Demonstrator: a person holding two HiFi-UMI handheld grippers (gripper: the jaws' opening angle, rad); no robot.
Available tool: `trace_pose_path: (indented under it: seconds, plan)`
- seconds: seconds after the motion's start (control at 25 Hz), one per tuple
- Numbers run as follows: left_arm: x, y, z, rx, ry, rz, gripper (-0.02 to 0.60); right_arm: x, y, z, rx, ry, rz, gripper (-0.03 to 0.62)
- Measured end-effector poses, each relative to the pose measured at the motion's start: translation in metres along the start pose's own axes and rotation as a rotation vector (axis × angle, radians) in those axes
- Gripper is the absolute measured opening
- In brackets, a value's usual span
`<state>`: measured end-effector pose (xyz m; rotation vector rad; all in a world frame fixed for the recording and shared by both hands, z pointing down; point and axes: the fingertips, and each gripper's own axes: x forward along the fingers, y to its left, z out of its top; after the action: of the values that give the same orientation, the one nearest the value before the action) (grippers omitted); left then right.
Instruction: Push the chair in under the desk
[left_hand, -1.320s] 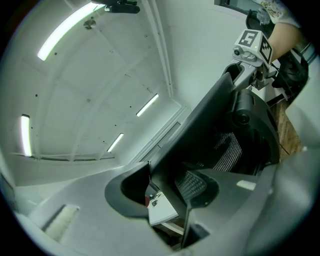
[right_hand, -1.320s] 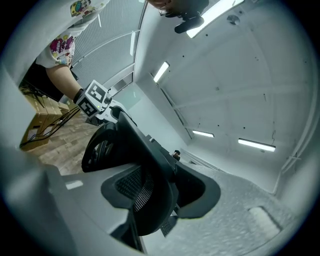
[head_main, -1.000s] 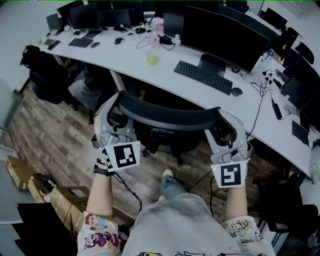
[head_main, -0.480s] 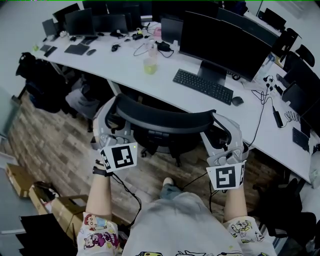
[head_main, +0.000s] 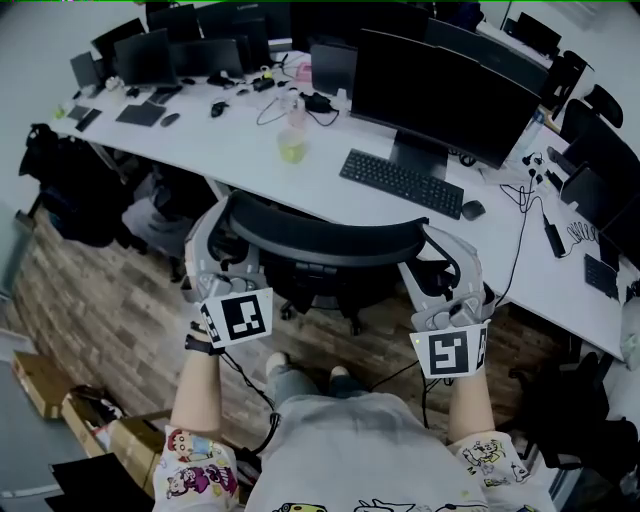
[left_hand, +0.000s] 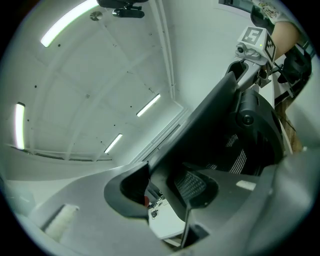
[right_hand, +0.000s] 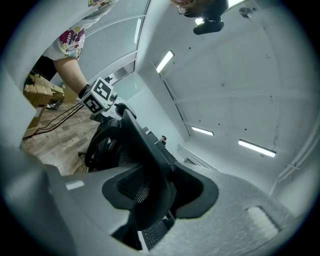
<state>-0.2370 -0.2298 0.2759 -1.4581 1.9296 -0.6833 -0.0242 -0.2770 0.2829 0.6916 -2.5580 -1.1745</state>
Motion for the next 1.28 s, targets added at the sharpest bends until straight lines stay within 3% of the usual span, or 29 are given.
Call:
trace_pose_path:
  seconds: [0.56, 1.28]
  plan:
    - [0.043, 0.004, -0.016, 0.004, -0.163, -0.106, 0.165, 0.040, -0.011, -0.017, 0.033, 0.161, -0.169, 0.166]
    - [0.095, 0.020, -0.045, -0.021, -0.326, -0.224, 0.166, 0.080, -0.005, -0.014, 0.017, 0.328, -0.315, 0.166]
